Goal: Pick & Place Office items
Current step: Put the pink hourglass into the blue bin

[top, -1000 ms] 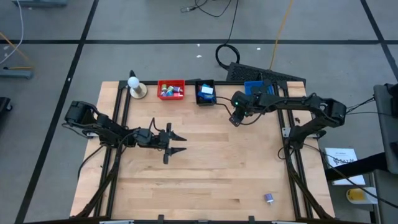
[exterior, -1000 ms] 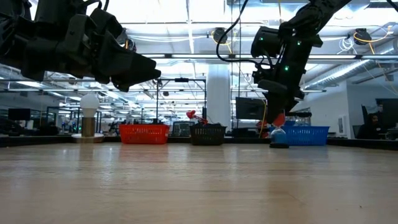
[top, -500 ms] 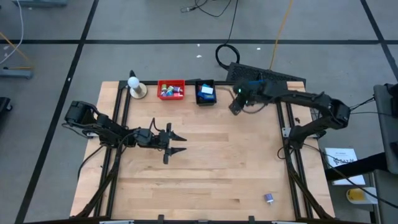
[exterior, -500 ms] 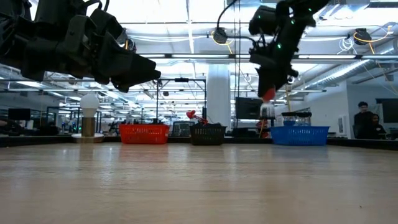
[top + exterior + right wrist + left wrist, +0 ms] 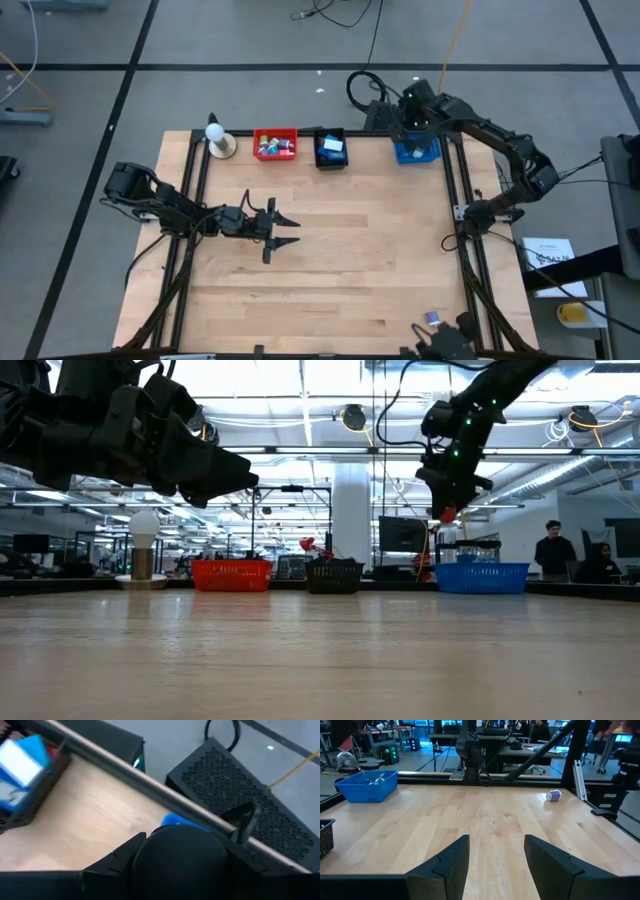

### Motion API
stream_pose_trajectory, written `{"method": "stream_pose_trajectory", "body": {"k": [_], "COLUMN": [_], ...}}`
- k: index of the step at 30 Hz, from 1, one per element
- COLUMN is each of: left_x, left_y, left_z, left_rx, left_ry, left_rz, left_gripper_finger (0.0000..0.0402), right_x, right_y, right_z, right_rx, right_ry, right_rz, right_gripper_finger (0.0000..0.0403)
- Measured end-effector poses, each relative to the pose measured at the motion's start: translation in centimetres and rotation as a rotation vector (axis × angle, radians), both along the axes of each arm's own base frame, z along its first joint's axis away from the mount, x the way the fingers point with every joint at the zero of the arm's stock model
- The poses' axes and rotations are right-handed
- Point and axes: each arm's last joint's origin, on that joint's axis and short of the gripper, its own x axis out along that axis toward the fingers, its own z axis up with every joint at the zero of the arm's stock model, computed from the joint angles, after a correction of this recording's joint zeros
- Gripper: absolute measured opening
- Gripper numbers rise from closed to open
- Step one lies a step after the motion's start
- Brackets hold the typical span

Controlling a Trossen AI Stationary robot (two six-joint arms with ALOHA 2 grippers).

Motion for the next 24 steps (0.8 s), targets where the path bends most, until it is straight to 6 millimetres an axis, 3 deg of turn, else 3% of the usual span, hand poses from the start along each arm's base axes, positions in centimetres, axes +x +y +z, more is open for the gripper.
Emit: {"method": "stream_pose_trajectory", "body": {"k": [5, 24], "left_x": [0.0, 0.0], "left_y": [0.0, 0.0], "left_z": [0.0, 0.0], "left_rx": [0.000, -0.004], "left_ry": [0.000, 0.000], "left_rz": [0.000, 0.000], "left_gripper_finger": [0.0195, 0.0195], "right_x": [-0.6, -0.5], "right_y": [-1.5, -3.6], "right_z": [-0.8, -4.5], "right_rx": [0.002, 0.115], "right_ry": [0.018, 0.088], "right_rz": [-0.021, -0.038], "right_gripper_finger": [0.0190, 0.0190]}}
